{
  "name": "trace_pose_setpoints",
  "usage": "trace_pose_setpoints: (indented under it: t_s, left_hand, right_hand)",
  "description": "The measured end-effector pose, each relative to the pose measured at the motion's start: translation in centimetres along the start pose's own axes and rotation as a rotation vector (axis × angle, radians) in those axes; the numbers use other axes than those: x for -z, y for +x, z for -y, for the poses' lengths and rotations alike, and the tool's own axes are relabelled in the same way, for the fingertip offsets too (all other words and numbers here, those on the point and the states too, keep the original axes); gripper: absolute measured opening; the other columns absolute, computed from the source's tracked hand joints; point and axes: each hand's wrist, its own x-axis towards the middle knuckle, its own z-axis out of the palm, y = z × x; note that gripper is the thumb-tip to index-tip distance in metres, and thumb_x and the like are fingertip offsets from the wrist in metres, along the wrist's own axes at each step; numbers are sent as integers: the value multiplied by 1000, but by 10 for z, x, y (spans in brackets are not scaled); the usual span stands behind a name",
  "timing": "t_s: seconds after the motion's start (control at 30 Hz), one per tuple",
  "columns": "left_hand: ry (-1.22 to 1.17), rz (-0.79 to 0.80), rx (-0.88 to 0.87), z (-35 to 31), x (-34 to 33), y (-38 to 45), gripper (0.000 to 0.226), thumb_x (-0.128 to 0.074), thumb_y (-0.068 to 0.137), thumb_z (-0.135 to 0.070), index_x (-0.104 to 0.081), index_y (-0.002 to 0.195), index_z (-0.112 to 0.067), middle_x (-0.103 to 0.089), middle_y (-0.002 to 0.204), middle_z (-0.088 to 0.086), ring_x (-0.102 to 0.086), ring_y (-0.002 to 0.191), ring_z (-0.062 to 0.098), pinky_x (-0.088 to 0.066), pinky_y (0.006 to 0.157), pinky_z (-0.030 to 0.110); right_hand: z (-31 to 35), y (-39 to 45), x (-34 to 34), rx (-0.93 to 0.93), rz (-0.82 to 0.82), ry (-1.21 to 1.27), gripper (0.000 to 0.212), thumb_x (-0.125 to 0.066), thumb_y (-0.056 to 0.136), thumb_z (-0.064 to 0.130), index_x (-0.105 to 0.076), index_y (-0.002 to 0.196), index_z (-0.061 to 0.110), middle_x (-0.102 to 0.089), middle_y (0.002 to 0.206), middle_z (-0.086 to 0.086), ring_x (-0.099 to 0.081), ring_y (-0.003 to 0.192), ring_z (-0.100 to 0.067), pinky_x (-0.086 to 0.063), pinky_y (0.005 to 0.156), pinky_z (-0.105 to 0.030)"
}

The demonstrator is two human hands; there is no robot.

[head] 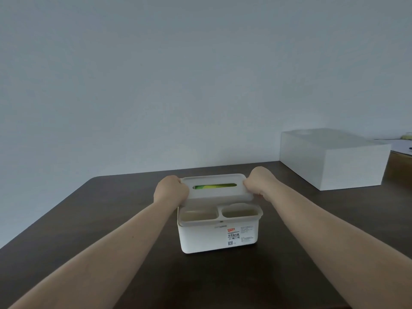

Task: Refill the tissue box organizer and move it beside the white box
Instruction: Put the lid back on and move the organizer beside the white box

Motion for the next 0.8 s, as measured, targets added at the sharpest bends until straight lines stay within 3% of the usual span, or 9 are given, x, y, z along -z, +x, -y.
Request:
trace_pose_setpoints:
  t_s: [0.13,0.3,0.6,0.8]
  left_hand:
    - [38,22,-4,-4,2,-2,29,-39,77,2,-29,55,-15,-34,55,1,-28,48,18,-19,45,24]
    - [32,41,25,0,1,-3,22,-40,78,0,-38,61,-14,-45,56,2,-40,51,19,-28,46,25]
    - [11,74,53,2,0,-1,19,-40,76,0,-44,63,-12,-50,55,4,-43,49,21,-31,49,23]
    - [32,111,59,4,-2,7,18,-39,77,-2,-55,77,-9,-53,64,5,-45,57,23,-35,55,25]
  right_hand:
    - [0,1,-2,-28,-6,44,30,-45,92,7,-46,62,5,-46,63,-8,-41,52,-21,-33,49,-27]
    - [3,2,-6,-21,-18,40,30,-45,90,3,-44,60,6,-44,61,-7,-39,51,-20,-30,47,-26]
    - [3,5,-12,-22,-10,-38,32,-45,90,4,-43,59,7,-44,61,-6,-39,52,-19,-28,47,-27]
    - [0,11,-17,-7,-35,-44,31,-45,91,11,-45,60,10,-48,62,-5,-43,54,-19,-32,50,-27]
